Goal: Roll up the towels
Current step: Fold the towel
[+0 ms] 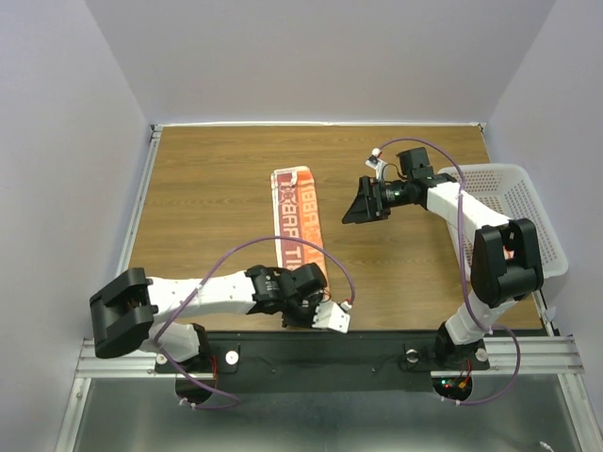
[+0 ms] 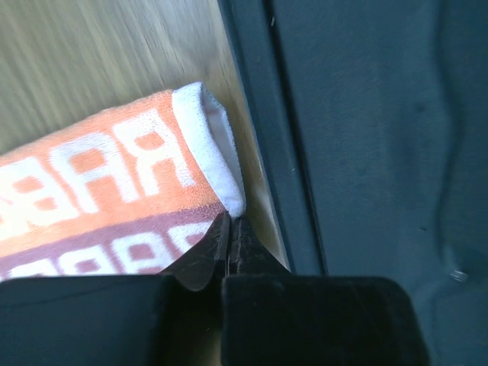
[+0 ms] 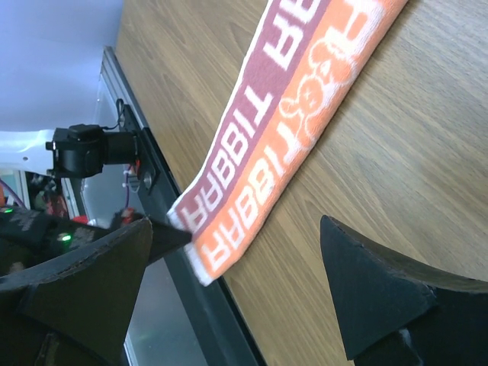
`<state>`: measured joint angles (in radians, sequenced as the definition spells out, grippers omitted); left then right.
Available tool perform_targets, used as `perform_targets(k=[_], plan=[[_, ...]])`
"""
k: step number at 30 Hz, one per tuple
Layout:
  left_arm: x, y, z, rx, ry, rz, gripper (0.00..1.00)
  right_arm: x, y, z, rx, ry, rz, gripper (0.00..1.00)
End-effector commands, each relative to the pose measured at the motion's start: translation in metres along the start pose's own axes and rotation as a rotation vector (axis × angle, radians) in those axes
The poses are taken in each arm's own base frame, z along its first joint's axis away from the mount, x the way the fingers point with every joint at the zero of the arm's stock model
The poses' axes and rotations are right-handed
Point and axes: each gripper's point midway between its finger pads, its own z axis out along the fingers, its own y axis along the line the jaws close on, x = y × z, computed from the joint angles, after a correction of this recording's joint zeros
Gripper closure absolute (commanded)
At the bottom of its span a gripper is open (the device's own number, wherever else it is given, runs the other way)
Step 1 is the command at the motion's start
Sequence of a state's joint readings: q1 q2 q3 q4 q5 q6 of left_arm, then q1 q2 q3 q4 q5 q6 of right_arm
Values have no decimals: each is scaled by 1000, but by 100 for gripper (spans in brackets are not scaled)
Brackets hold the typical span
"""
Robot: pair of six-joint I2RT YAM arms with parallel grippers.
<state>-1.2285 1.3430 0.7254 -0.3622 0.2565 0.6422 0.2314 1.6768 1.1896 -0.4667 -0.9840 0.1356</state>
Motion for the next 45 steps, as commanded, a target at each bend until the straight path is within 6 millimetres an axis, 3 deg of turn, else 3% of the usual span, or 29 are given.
perform_targets(k=[1, 5, 6, 12, 16, 20, 27, 34, 45], plan=[[-38, 0, -36, 49, -112, -33, 100, -9, 12, -9, -20, -31, -42, 4], [-30, 36, -51, -22, -140, -88, 100, -14, 10, -11, -8, -41, -45, 3], [-25, 56, -56, -59, -139, -107, 100, -15, 9, -12, -5, -45, -45, 2], [-15, 104, -64, -117, -123, -139, 100, -20, 6, -12, 0, -52, -39, 0], [4, 142, -68, -190, -91, -153, 100, -19, 4, -11, -2, -45, -30, 0], [13, 165, -73, -230, -98, -160, 100, -19, 2, -12, -1, -49, -18, 0], [23, 186, -62, -244, -65, -151, 100, -19, 5, -13, -14, -48, -10, 0], [32, 207, -63, -293, -55, -146, 100, -15, 5, -14, -19, -46, -2, 0], [45, 220, -57, -273, -23, -162, 100, -12, 3, -13, -28, -37, 17, 0]])
